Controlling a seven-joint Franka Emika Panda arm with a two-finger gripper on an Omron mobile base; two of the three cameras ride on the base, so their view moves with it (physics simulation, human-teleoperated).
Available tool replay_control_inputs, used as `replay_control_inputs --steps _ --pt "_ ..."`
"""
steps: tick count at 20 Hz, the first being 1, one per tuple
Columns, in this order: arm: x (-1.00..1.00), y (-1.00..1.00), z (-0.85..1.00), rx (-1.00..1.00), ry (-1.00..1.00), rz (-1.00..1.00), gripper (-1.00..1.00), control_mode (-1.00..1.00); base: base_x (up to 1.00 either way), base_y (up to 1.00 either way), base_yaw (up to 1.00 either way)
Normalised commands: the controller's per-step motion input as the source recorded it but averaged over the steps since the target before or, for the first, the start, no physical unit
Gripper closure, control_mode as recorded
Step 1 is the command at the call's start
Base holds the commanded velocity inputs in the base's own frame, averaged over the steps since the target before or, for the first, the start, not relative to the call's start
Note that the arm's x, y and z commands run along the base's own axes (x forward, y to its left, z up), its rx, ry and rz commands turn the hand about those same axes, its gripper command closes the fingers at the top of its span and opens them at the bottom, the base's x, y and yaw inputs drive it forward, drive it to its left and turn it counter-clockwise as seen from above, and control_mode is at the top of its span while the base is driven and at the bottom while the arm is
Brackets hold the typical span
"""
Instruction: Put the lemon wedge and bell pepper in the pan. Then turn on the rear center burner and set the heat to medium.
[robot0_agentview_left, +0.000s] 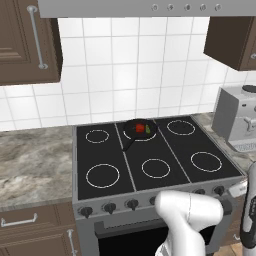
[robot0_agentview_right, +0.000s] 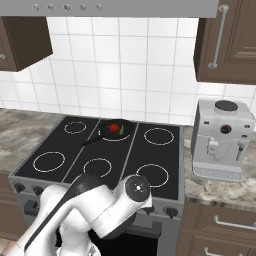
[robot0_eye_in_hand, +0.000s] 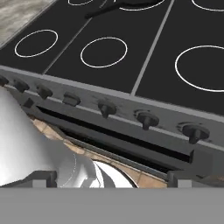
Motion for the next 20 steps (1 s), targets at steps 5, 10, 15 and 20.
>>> replay_control_inputs --steps 5,10,15,20 --pt "-0.54 -0.25 0.0 0.13 -0.04 0.0 -1.0 -1.0 0.0 0.0 0.0" --pt "-0.4 -0.12 0.0 0.14 -0.12 0.0 -1.0 -1.0 0.0 0.0 0.0" --pt "-0.26 -0.22 0.0 0.2 0.0 0.04 -1.0 -1.0 0.0 0.0 0.0" --pt "-0.06 -0.08 0.01 0.2 0.0 0.15 -1.0 -1.0 0.0 0.0 0.0"
